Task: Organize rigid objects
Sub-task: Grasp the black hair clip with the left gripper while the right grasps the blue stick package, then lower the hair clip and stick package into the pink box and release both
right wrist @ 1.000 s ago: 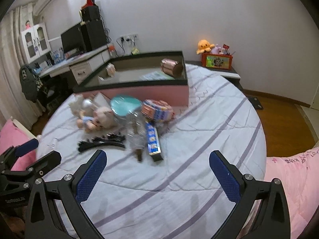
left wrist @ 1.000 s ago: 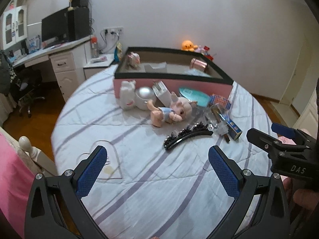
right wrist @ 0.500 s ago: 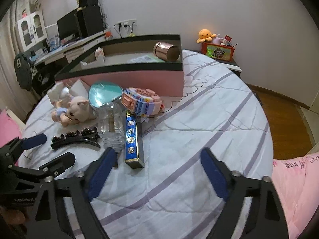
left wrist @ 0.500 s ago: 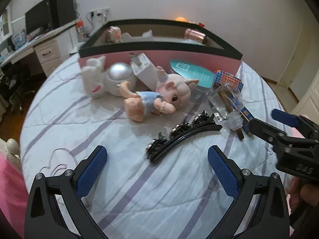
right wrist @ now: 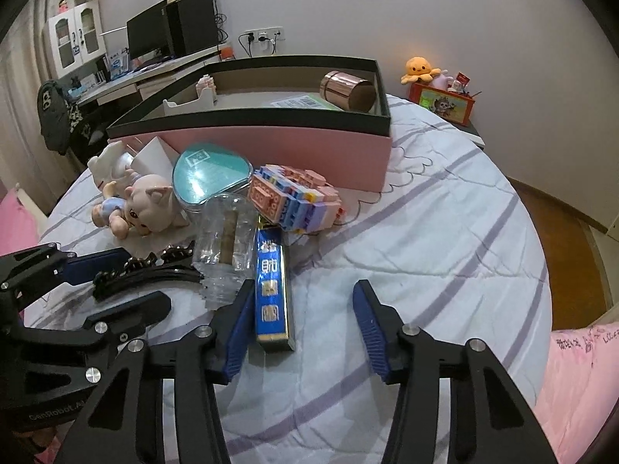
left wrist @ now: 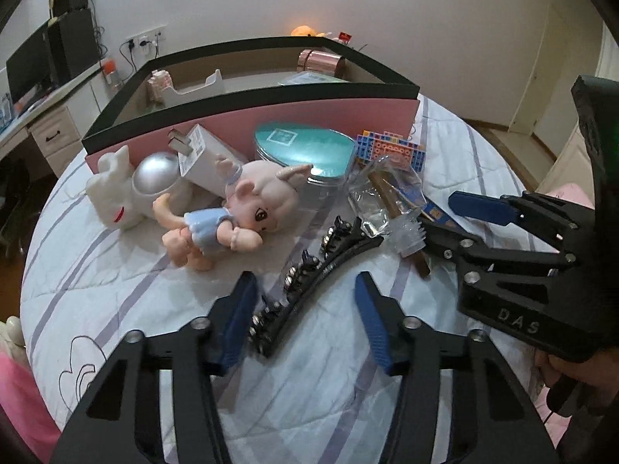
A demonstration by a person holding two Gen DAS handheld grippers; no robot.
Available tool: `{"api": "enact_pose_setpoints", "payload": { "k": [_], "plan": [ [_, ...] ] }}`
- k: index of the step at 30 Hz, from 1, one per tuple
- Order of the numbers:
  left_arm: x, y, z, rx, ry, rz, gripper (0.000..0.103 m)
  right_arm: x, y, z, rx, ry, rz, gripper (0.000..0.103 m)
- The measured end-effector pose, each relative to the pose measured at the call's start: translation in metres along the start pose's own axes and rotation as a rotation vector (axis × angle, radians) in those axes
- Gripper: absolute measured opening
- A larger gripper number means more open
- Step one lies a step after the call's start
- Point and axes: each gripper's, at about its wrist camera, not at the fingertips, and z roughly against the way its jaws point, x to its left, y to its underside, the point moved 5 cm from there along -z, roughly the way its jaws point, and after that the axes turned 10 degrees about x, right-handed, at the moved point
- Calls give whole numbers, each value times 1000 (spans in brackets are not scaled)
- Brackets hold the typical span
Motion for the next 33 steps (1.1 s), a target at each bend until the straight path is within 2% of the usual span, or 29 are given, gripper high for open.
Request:
{"api": "enact_pose_setpoints", "payload": {
  "k": [2, 5, 7, 8, 11, 18, 22, 27, 33],
  "plan": [
    [-2, -1, 0, -2, 6, 0, 35, 1, -1, -2, 0, 6, 7, 51],
    [-9, 2, 1, -7, 15, -18, 28, 1, -2, -1, -8, -7, 7, 40],
    [-11, 5, 2, -10, 23, -29, 22, 2, -1, 0, -11, -21, 8, 20],
    [-12, 6, 3, -9, 33, -30, 21, 2, 0, 1, -11, -31, 6, 17],
    [-14, 9, 4, -8, 41, -30, 19, 4, 3, 3, -13, -38, 2, 16],
    [-17, 2, -2, -7, 13, -49, 24, 4, -3, -1, 2, -39, 0, 16],
    [-21, 2, -2, -9, 26, -57, 18, 5, -4, -2, 0, -35, 8, 16],
    [-18, 9, 7, -24, 68, -20, 18, 4, 7, 9, -12, -55, -2, 16],
    [-18, 19, 28, -61, 68, -14, 18, 0, 17, 28, -37, -107, -29, 15]
  ]
}}
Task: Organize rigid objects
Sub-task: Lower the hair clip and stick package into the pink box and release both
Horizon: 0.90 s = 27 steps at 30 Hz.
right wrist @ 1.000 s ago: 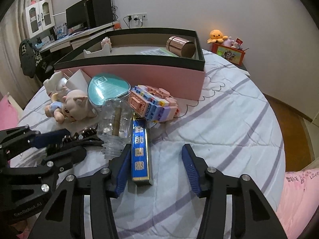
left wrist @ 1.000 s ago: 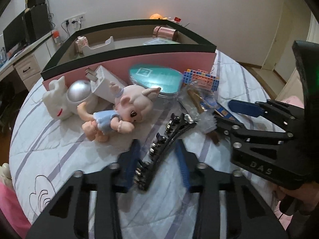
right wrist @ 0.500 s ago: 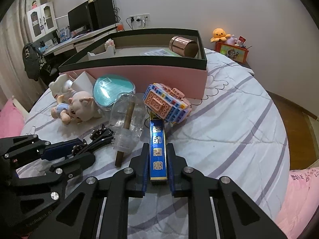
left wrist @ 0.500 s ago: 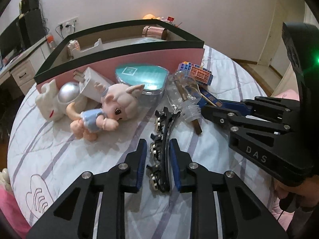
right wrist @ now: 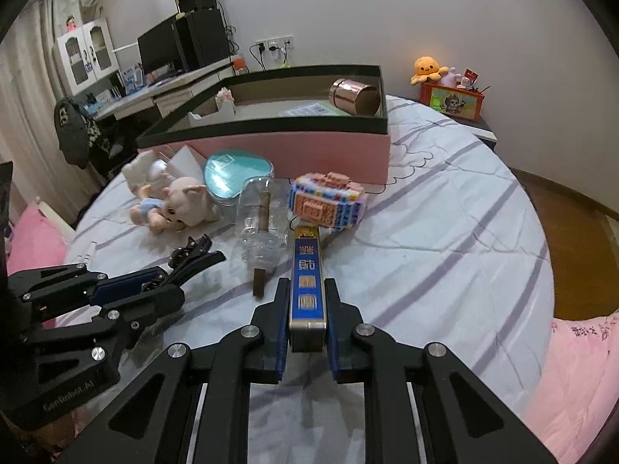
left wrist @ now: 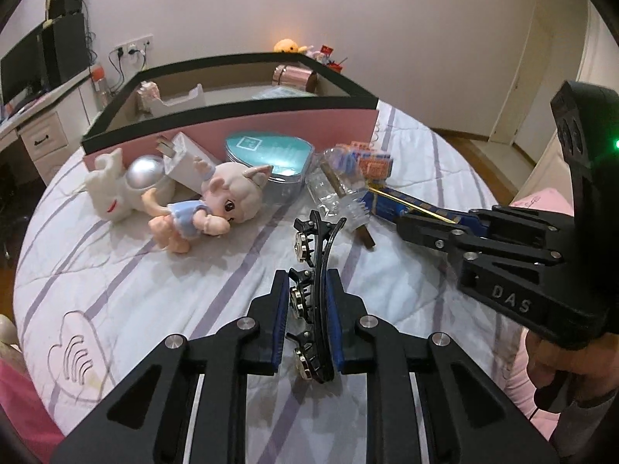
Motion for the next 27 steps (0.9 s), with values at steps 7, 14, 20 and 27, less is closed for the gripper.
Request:
{"api": "enact_pose_setpoints", "payload": {
  "k": [7, 14, 20, 27],
  "plan": [
    [8, 3, 20, -38, -10, 18, 18, 4, 1, 19, -33, -19, 3, 15],
    [16, 4, 31, -60, -12, 36, 18, 10, -1, 24, -47, -34, 9, 15],
    [17, 4, 32, -62, -12, 37, 18, 13, -3, 19, -38, -34, 16, 15],
    [17, 6, 24, -41, -4, 48, 18, 10, -15, -8, -16, -20, 3, 19]
  ]
}}
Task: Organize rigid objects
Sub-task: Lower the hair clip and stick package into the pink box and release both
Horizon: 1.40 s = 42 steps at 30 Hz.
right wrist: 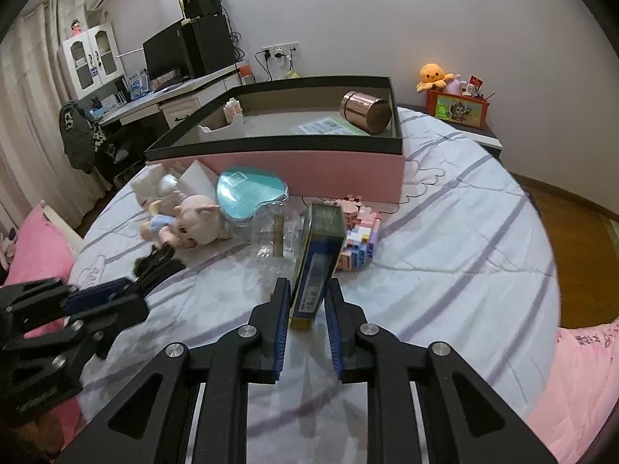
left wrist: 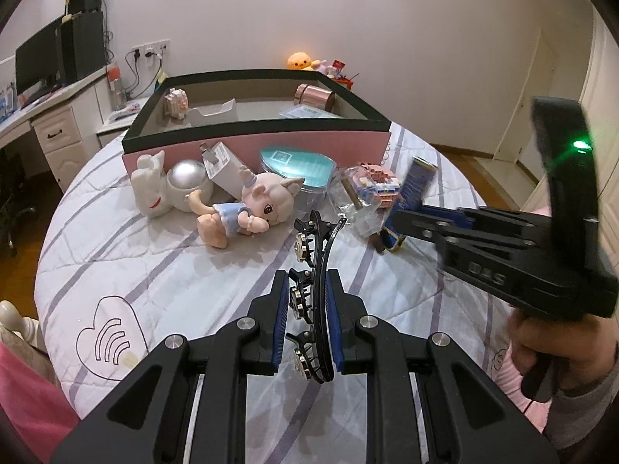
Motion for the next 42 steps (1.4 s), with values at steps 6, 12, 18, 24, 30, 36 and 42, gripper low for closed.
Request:
{"api": "enact_pose_setpoints", "payload": {
  "k": [6, 12, 18, 24, 30, 36, 42],
  "plan": [
    [4, -1, 1, -8, -7, 10, 18, 1, -3, -4, -13, -16, -12, 15],
    [7, -4, 8, -29, -11, 13, 18, 6, -2, 9, -36, -27, -3, 15],
    [13, -19, 21, -70, -27, 14, 18, 17, -16, 31, -83, -38, 28, 15],
    [25, -52, 35, -129, -59, 15, 18, 26, -45, 45, -125, -46, 65, 15],
    [48, -95, 36, -168, -83, 36, 18, 33, -87, 51, -160, -34, 109, 15],
    [77, -143, 17, -172, -106, 69, 18, 34, -133, 35, -154, -38, 125, 15],
    [106, -182, -12, -150, -116, 126, 18, 22, -178, -5, -96, -27, 105, 16]
  ]
}}
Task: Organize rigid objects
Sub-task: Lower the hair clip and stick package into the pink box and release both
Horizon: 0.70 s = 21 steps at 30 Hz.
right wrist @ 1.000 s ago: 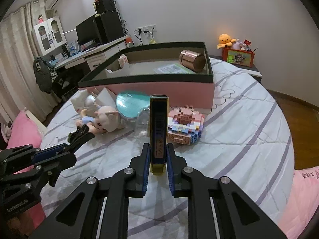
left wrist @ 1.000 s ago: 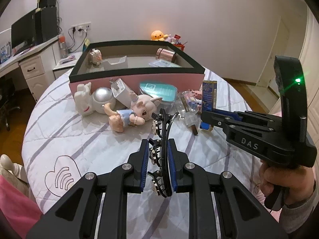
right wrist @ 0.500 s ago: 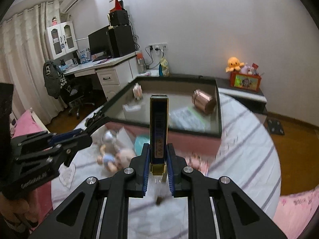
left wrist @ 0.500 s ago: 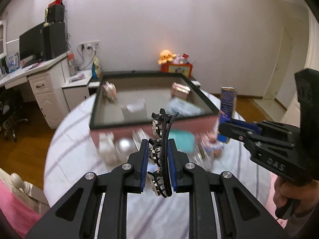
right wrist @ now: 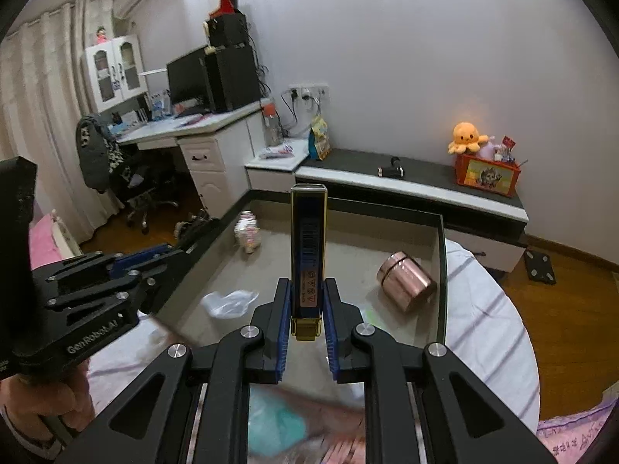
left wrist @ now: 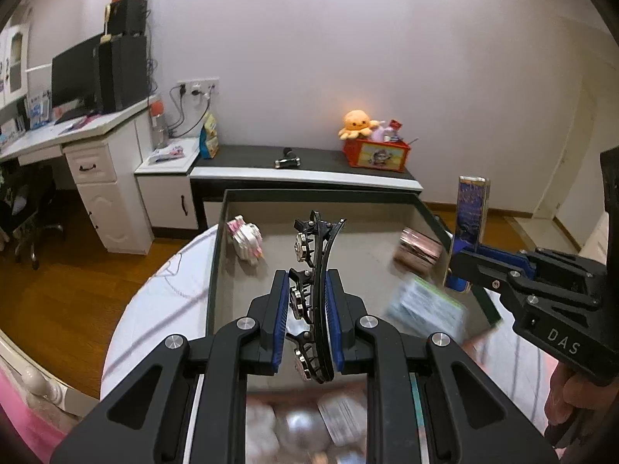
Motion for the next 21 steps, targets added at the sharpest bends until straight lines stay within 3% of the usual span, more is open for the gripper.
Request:
{"api": "enact_pose_setpoints", "payload": {
  "k": [6, 11, 12, 13, 14, 16, 20, 21],
  "plan": [
    [6, -18, -46, 74, -1, 13, 18, -17, -15, -53, 99, 5, -28, 16],
    [4, -18, -66, 115, -13, 17, 22, -23, -15, -69, 126, -3, -51, 17],
    [4, -17, -67, 119, -17, 19, 34, -24, -14, -70, 126, -3, -56, 21],
    [5, -16, -67, 119, -28, 20, 59, -25, -13, -69, 126, -3, -60, 39],
    [5, -15, -65, 111, -41, 20, 71, -26, -12, -67, 121, -2, -64, 52],
    [9, -15, -56, 69, -74, 30, 84, -30, -9, -60, 97, 7, -75, 81],
    [17, -11, -40, 40, -41, 58, 100, -35, -4, -46, 68, -2, -103, 90],
    [17, -8, -34, 26, -40, 60, 102, -36, -1, -42, 61, 7, -111, 99]
  ]
}}
